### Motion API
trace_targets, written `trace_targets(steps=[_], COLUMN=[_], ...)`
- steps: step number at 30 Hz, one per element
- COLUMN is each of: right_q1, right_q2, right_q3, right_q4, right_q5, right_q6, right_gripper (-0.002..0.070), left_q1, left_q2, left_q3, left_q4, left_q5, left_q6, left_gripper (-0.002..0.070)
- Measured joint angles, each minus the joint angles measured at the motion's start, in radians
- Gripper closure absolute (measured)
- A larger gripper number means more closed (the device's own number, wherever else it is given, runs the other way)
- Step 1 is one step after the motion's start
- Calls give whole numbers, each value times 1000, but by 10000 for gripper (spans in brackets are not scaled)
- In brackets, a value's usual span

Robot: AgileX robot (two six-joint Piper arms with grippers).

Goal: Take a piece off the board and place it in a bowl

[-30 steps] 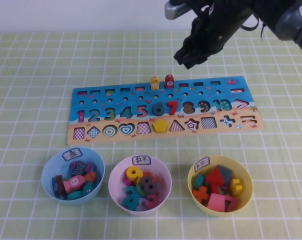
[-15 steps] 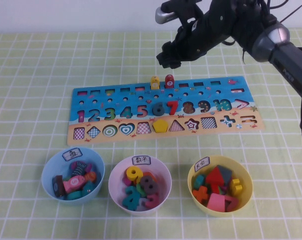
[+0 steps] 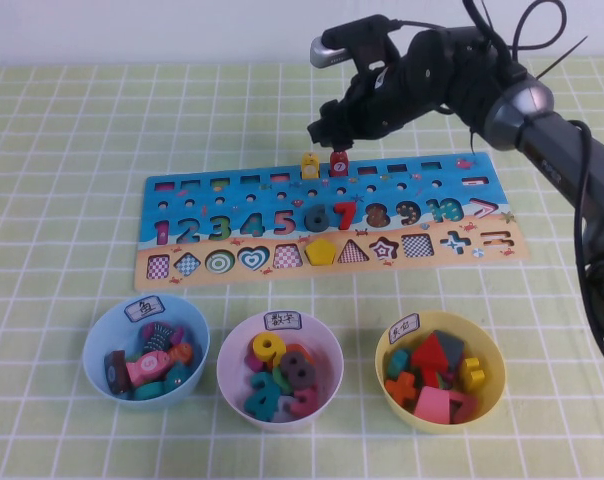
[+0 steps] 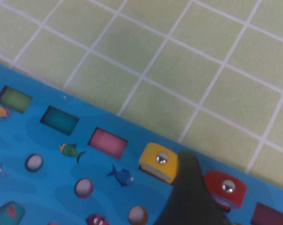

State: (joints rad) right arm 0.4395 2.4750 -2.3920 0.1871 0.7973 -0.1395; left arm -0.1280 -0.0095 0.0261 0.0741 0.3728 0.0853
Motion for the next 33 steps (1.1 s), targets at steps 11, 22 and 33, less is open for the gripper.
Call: trace_targets(steps=[11, 22, 33], right_q1=[0, 0, 0], right_q2=[40, 61, 63], right_q3=[0, 0, 0], right_q4=[0, 0, 2], right_q5=[-33, -35, -39], right_q6=[8, 8, 8], right_gripper=[326, 330, 335], left_q1=[0, 0, 0], left_q2=[0, 0, 0], left_q3=[0, 0, 0], left_q4=[0, 0, 0], left_q5=[0, 0, 0], left_q6=[0, 0, 0], left_gripper=[680, 680, 680])
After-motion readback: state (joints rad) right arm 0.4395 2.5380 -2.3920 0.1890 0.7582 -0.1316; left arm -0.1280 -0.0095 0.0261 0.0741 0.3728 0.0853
